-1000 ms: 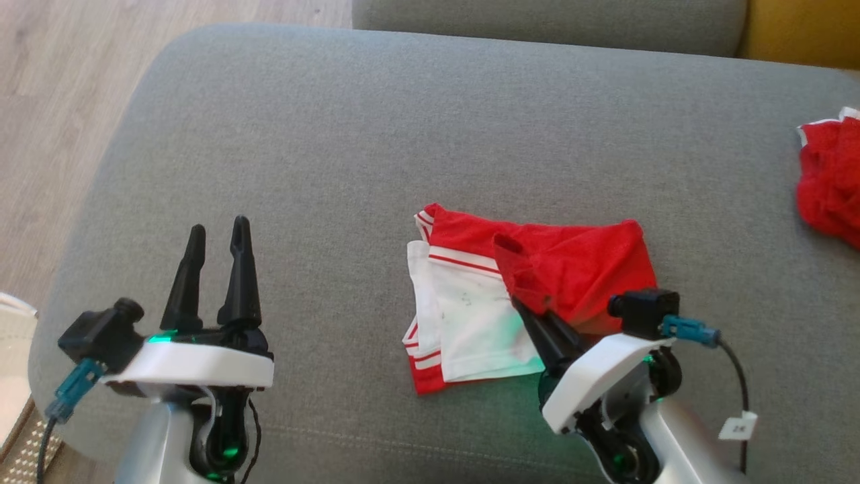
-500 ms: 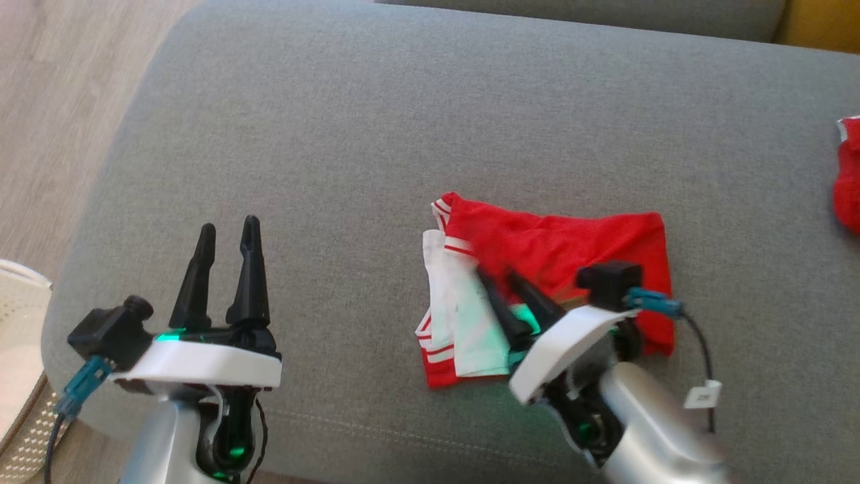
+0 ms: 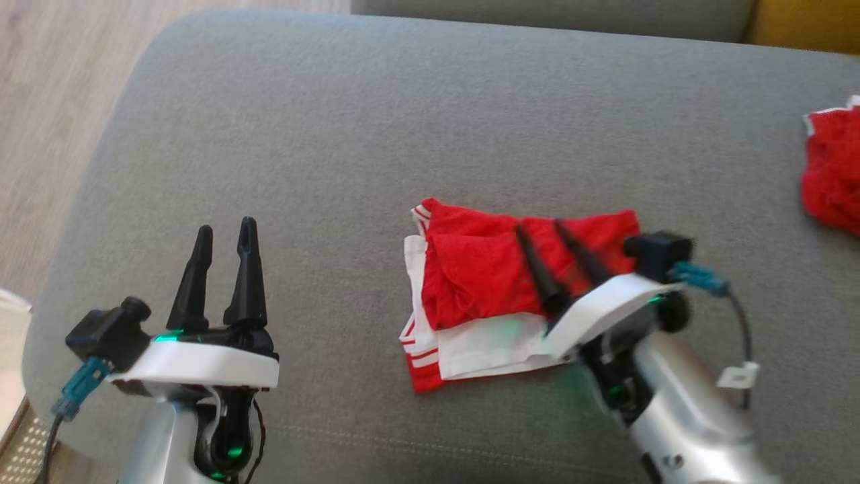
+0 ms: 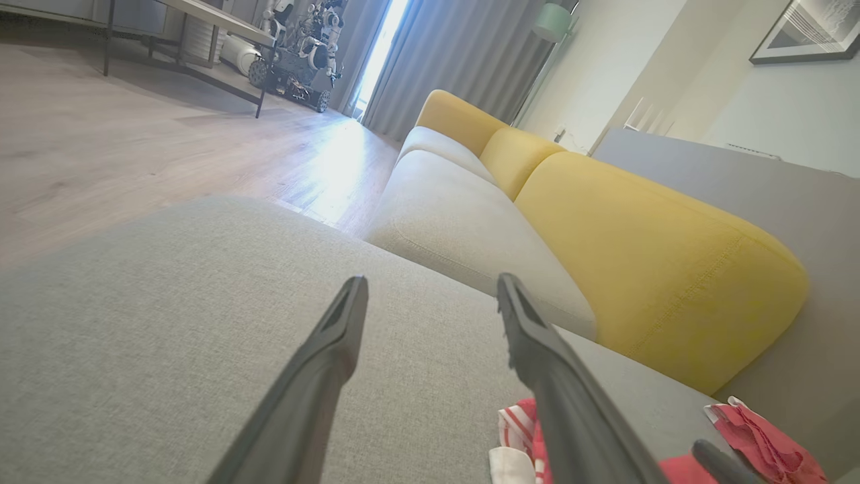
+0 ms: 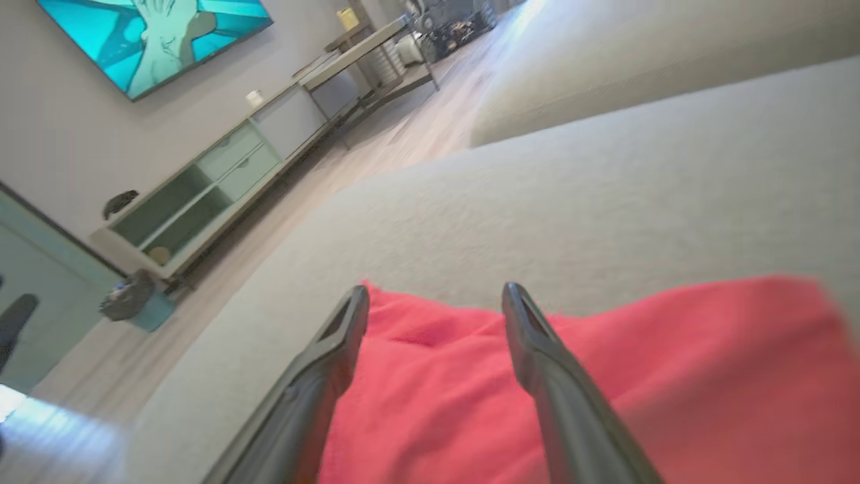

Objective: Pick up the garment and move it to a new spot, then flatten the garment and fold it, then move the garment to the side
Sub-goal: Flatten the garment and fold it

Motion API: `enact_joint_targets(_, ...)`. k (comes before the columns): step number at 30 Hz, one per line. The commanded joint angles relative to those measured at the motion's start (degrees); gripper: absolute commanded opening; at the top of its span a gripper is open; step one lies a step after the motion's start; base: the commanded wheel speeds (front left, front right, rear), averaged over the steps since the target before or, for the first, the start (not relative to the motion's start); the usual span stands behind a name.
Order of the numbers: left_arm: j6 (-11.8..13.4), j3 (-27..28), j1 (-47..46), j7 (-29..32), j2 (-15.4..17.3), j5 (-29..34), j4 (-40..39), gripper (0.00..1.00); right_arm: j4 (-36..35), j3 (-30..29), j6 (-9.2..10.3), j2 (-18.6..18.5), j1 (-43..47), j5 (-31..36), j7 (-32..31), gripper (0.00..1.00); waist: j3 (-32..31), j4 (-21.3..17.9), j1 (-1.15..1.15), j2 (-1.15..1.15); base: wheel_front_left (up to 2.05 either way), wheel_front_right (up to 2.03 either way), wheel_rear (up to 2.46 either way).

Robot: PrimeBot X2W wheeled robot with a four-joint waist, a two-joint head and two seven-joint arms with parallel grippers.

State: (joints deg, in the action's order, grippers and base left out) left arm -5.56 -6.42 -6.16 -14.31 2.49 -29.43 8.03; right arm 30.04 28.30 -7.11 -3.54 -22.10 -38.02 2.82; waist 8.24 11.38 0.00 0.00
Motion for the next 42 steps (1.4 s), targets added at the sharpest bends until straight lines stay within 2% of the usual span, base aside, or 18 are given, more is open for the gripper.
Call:
enact_joint_targets(1,0.0,2.2,-1.9,-0.7,0.4,0.0,-1.8,1.0,-2.0,-4.5,-0.37,0.7,-2.2,5.7,0.7,1.0,-1.0,-1.3,0.0,0.0,0.0,0.0,0.0)
enact_joint_targets(4,0.0,2.2,-1.7,-0.7,0.4,0.2,-2.0,1.0,-4.3,-9.4,-0.37,0.7,-1.2,11.1,-0.2,1.0,-1.6,-2.3,0.0,0.0,0.0,0.0,0.0)
enact_joint_targets(7,0.0,2.2,-1.8,-0.7,0.4,0.4,-2.6,1.0,-8.0,-13.4,-0.37,0.7,0.5,19.4,-0.9,1.0,-1.6,-3.0,0.0,0.0,0.0,0.0,0.0)
enact_joint_targets(17,-0.1,1.9,-1.9,-0.7,0.4,0.3,-4.2,1.0,-20.6,-20.3,-0.37,0.1,9.7,28.2,-0.4,1.0,-2.3,-3.8,0.0,0.0,0.0,0.0,0.0)
enact_joint_targets(24,-0.1,1.8,-1.3,-0.7,0.4,0.5,-4.7,1.0,-24.9,-24.5,-0.37,0.1,14.6,31.0,2.7,1.0,-2.7,-4.0,0.0,0.0,0.0,0.0,0.0)
enact_joint_targets(42,0.0,1.0,0.2,-0.7,0.4,2.7,-4.5,1.0,-24.8,-25.0,-0.37,0.6,17.5,34.9,7.7,1.0,-2.5,-4.1,0.0,0.0,0.0,0.0,0.0)
